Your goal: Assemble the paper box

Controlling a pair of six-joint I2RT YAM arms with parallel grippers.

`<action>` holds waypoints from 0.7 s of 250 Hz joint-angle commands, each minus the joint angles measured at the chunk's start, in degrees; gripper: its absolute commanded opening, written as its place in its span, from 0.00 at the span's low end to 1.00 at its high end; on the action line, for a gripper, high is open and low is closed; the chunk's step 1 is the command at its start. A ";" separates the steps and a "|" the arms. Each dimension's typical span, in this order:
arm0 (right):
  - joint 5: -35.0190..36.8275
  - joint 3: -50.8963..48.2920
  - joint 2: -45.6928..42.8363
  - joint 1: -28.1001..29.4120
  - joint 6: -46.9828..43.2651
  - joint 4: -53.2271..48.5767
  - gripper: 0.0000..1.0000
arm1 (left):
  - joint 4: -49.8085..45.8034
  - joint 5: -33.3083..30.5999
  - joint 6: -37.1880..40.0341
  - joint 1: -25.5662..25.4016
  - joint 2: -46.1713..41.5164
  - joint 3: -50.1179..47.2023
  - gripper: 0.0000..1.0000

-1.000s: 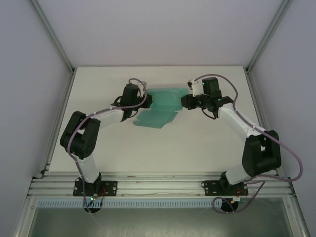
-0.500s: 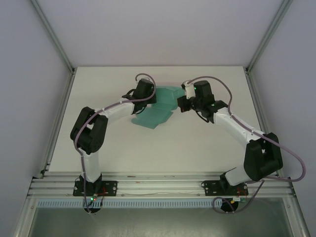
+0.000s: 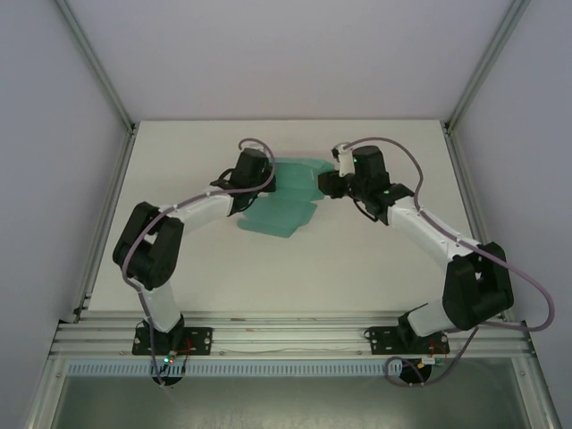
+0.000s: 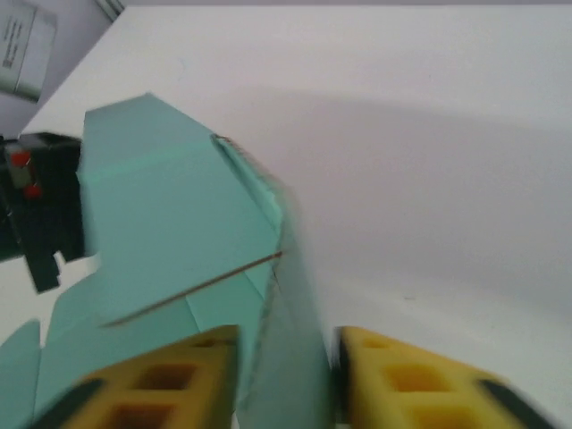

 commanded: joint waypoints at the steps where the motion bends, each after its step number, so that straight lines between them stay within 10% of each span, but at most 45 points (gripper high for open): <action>1: 0.48 0.68 -2.52 -0.45 0.86 4.43 0.57 | 5.07 3.96 2.31 0.06 -3.51 -2.38 0.00; 82: 3.62 -3.07 -11.68 -2.24 0.80 5.44 0.85 | 4.47 2.11 3.30 0.04 -5.37 -4.24 0.00; 175: 10.16 0.89 -5.40 -2.53 -0.10 2.16 0.86 | 4.95 3.90 2.07 0.05 -5.83 -4.34 0.00</action>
